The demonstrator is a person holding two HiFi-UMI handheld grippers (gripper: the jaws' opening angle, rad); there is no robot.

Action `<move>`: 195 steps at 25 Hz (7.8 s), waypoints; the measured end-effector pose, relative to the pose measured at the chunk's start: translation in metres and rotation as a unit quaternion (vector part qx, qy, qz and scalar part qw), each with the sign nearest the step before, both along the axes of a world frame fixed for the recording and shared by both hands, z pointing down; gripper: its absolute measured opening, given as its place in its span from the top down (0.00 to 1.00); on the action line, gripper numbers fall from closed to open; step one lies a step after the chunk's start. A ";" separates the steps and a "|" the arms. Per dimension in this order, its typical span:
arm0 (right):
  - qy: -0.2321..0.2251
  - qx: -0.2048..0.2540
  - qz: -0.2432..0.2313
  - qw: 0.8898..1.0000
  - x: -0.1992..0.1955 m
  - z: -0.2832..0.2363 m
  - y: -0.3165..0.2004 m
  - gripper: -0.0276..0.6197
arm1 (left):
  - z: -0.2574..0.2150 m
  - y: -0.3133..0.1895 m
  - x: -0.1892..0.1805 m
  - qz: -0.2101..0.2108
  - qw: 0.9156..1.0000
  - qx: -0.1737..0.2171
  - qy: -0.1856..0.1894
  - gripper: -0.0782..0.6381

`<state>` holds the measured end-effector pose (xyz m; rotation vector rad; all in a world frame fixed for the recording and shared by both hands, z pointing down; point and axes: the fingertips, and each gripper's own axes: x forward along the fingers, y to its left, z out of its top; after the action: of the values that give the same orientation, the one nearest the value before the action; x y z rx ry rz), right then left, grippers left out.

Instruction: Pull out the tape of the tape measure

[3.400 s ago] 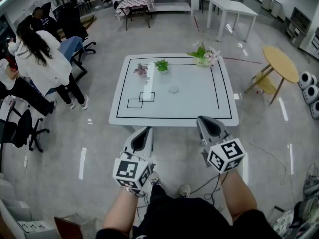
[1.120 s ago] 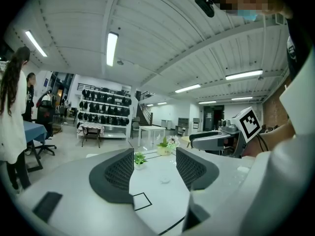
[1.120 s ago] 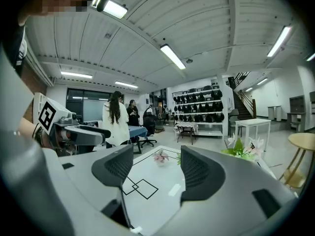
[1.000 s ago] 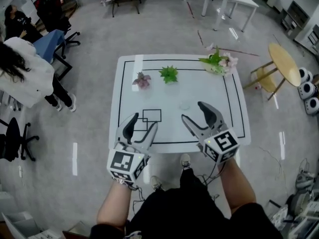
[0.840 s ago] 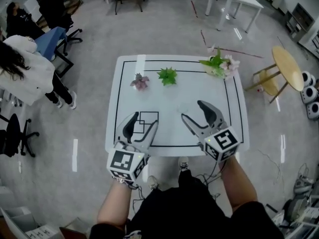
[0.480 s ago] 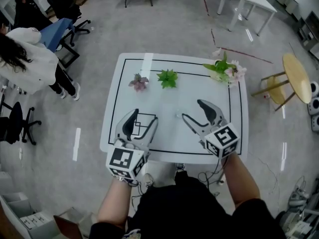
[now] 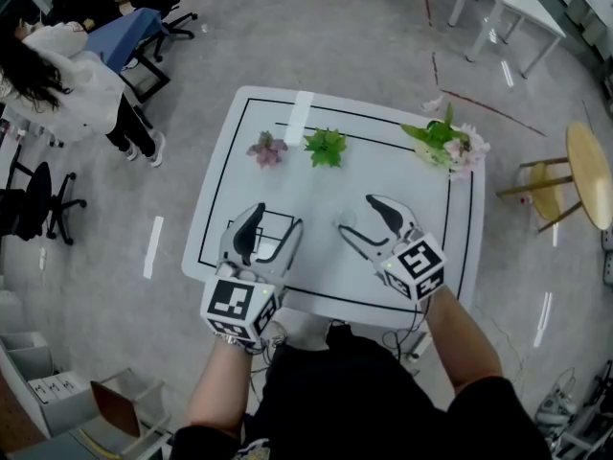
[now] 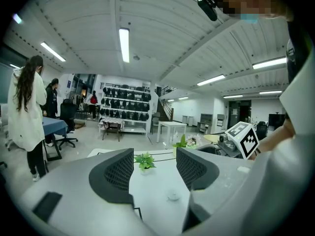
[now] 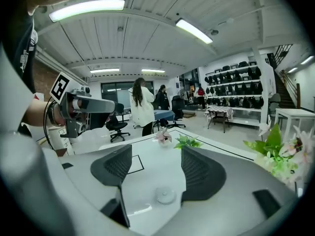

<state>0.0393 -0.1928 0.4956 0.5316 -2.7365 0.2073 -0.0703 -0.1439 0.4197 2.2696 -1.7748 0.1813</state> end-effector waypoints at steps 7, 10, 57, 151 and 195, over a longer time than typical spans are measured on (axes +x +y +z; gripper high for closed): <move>0.028 -0.017 -0.045 0.998 0.003 0.038 0.004 0.47 | 0.011 0.003 0.011 -0.027 1.000 -0.012 -0.003 0.54; 0.044 -0.020 -0.055 0.997 0.005 0.053 0.001 0.47 | 0.018 0.003 0.015 -0.034 0.999 -0.018 -0.001 0.54; 0.215 -0.015 -0.222 0.951 -0.015 0.174 -0.003 0.49 | 0.069 0.013 -0.011 -0.033 0.997 -0.068 0.028 0.54; 0.127 -0.075 -0.239 0.960 -0.064 -0.078 0.096 0.63 | -0.012 0.058 0.036 0.426 0.904 0.022 -0.016 0.83; 0.098 -0.095 0.003 0.991 -0.052 -0.051 0.038 0.63 | 0.007 -0.001 -0.041 0.111 0.992 -0.059 0.018 0.83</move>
<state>-0.0124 -0.1550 0.4442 0.4793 -2.4926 0.3914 -0.1111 -0.1446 0.4272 2.3635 -1.4510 0.2785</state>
